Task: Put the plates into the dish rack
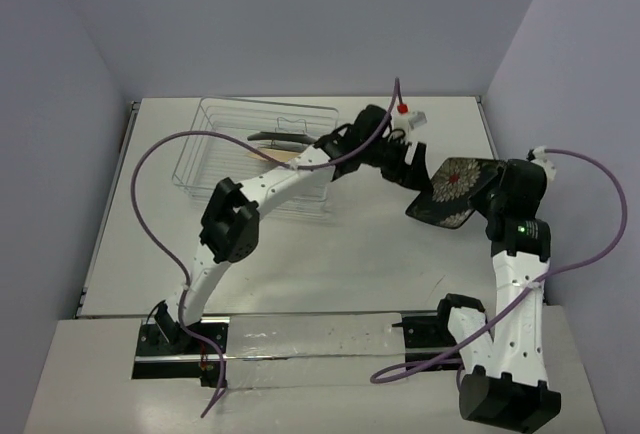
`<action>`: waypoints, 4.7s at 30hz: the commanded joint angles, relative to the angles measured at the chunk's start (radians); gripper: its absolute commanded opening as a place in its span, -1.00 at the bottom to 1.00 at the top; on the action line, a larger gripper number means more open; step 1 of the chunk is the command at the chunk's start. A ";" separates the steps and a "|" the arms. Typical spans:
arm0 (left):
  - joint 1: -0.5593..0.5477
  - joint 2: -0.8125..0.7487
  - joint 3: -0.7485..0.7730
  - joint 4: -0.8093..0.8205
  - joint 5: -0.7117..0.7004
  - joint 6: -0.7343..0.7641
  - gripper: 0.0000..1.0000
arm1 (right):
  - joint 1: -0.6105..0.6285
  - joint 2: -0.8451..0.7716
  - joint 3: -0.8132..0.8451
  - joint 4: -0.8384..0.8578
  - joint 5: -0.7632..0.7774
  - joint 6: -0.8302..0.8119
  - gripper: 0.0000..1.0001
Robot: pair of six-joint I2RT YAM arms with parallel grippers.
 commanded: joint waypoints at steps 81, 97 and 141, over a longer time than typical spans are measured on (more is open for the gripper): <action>0.845 -1.364 -0.883 -0.553 -0.958 -0.138 0.99 | 1.372 1.136 0.928 0.414 0.495 -1.382 -1.00; 0.845 -1.363 -0.913 -0.527 -0.921 -0.126 0.99 | 1.321 1.187 0.862 0.481 0.426 -1.331 -1.00; 0.845 -1.399 -0.902 -0.493 -0.869 -0.127 0.99 | 1.040 0.754 0.823 0.323 0.156 -0.163 0.99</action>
